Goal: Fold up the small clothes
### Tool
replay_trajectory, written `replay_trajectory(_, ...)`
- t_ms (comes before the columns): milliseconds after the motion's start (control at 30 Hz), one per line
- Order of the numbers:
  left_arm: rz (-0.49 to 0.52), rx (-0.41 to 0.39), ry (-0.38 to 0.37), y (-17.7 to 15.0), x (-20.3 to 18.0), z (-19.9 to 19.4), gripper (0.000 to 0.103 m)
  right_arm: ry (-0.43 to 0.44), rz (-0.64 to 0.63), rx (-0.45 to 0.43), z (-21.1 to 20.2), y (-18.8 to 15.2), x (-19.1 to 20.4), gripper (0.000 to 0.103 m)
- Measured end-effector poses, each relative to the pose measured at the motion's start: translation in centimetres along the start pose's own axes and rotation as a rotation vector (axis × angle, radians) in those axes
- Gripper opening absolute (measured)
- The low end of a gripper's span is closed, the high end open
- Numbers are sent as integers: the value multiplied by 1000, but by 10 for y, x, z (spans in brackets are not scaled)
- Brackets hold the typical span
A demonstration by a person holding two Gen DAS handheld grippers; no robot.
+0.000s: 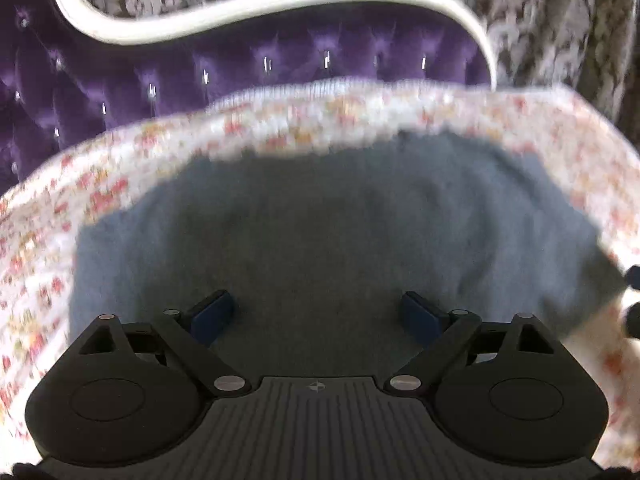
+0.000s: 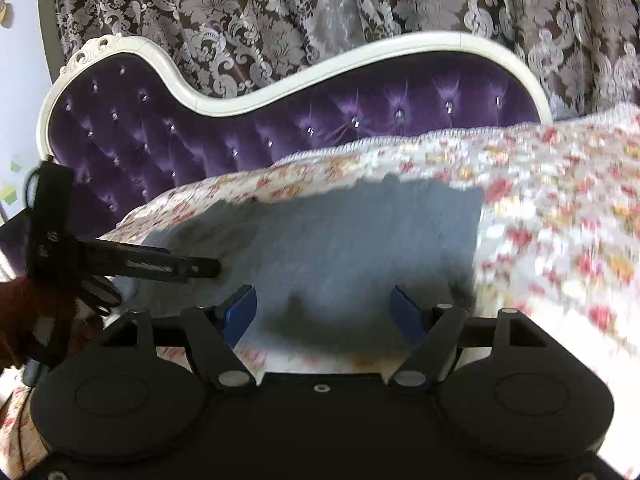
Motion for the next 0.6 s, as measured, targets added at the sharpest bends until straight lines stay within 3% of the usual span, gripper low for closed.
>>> replay_trajectory(333, -41, -13, 0, -9, 5, 4, 101, -2, 96, 24, -5, -1, -24, 86)
replay_trajectory(400, -44, -13, 7, -10, 2, 4, 101, -15, 124, 20, 1, 5, -37, 93)
replay_trajectory(600, -67, 28, -13, -8, 5, 8, 103, -37, 194, 64, 32, 11, -75, 94)
Point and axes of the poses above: each gripper's, at about its wrist camera, not at the fingertips, and z roughly the way its jaws point, x to its left, y to its top, the point moved 6 cm from there along z, roughly the way its jaws point, and after that the axes turned 13 degrees about -x, right-handed, at the moved point
